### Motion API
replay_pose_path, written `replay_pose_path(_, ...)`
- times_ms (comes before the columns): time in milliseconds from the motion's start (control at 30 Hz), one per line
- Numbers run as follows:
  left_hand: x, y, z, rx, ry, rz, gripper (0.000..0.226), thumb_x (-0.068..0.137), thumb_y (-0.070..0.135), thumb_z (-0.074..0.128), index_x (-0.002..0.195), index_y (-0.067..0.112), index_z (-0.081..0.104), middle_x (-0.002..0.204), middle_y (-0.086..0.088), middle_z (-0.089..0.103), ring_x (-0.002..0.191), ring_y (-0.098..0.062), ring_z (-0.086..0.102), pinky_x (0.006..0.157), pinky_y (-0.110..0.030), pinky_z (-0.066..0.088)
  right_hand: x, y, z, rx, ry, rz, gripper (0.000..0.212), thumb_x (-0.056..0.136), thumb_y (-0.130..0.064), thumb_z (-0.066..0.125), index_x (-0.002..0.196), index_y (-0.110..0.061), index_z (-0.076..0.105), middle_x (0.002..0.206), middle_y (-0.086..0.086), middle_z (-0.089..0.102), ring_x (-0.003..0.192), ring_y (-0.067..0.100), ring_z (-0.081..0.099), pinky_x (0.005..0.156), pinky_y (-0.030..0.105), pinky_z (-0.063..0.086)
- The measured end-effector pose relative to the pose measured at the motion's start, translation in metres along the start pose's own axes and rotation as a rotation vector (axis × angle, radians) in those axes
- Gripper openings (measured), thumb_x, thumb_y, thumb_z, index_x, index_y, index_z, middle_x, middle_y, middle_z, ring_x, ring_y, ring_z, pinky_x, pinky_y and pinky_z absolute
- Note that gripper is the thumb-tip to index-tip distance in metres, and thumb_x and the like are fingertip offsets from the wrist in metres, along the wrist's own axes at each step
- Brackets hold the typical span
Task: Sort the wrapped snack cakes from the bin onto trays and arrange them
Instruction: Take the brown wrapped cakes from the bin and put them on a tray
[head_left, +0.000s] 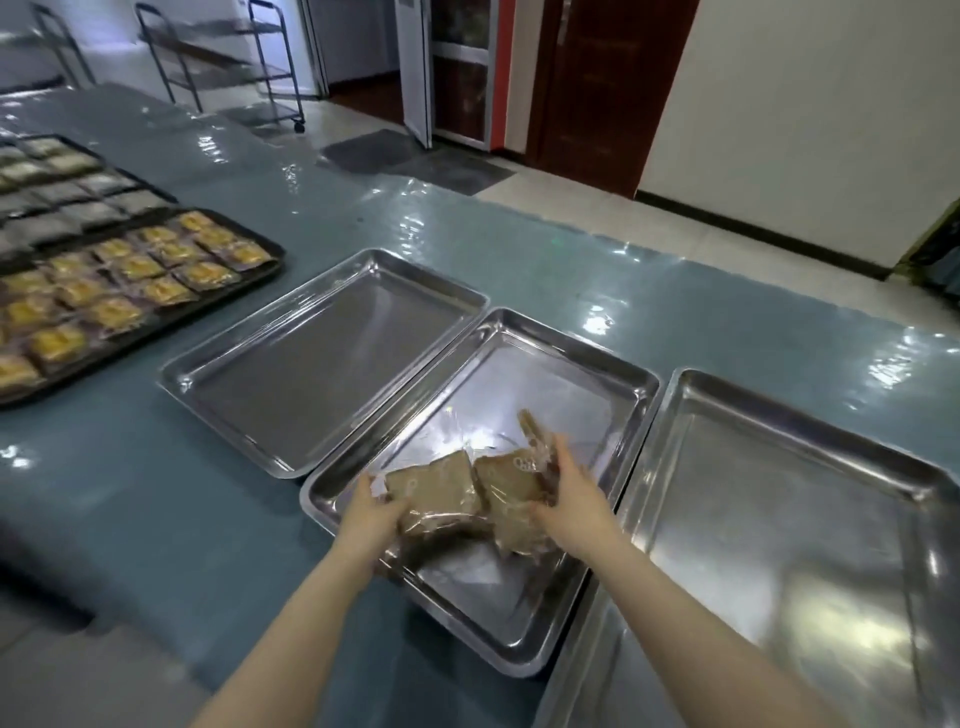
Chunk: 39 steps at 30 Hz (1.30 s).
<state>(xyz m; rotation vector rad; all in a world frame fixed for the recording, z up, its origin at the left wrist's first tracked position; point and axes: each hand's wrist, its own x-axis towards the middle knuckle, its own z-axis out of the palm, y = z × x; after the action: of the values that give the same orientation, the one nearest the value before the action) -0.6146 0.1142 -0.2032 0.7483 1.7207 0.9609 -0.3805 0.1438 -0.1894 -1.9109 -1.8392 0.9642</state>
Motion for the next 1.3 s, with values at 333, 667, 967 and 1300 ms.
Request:
replay_pose_path(333,-0.066,0.024,-0.007,0.078,-0.148,0.177,0.046,0.09,0.008,0.057,0.135,0.013,0.045,0.127,-0.004,0.055,0.109,-0.013,0.055,0.083,-0.017,0.04,-0.045,-0.01,-0.02,-0.028,0.057,-0.216,0.068,0.087,-0.037,0.066,0.146,-0.024,0.036,0.148,-0.003,0.04,0.134,0.017,0.038,0.106,0.027,0.029)
replay_pose_path(667,-0.165,0.052,0.042,0.117,-0.544,0.413,0.03,0.089,0.008,0.06,0.115,0.023,0.057,0.104,0.006,0.07,0.101,-0.01,0.064,0.083,-0.027,0.05,-0.179,0.024,-0.086,0.069,0.255,-0.174,0.036,0.089,-0.021,0.065,0.125,-0.022,0.06,0.12,-0.01,0.062,0.109,0.0,0.054,0.091,0.01,0.036)
replay_pose_path(967,-0.275,0.083,0.16,0.112,-0.824,0.578,0.03,0.089,0.001,0.056,0.111,0.022,0.056,0.097,0.002,0.071,0.087,-0.008,0.066,0.067,-0.009,0.045,-0.313,0.112,-0.202,0.104,0.55,-0.082,0.033,0.086,-0.015,0.069,0.109,-0.035,0.059,0.102,-0.019,0.065,0.099,-0.001,0.061,0.093,0.028,0.049)
replay_pose_path(1300,-0.392,0.1,0.313,0.079,-0.896,0.818,0.031,0.09,0.012,0.059,0.112,0.034,0.059,0.104,0.01,0.071,0.101,-0.01,0.065,0.088,-0.029,0.046,-0.414,0.205,-0.313,0.076,0.606,-0.206,0.031,0.086,-0.02,0.067,0.105,-0.044,0.063,0.102,-0.028,0.066,0.095,-0.004,0.063,0.082,0.014,0.049)
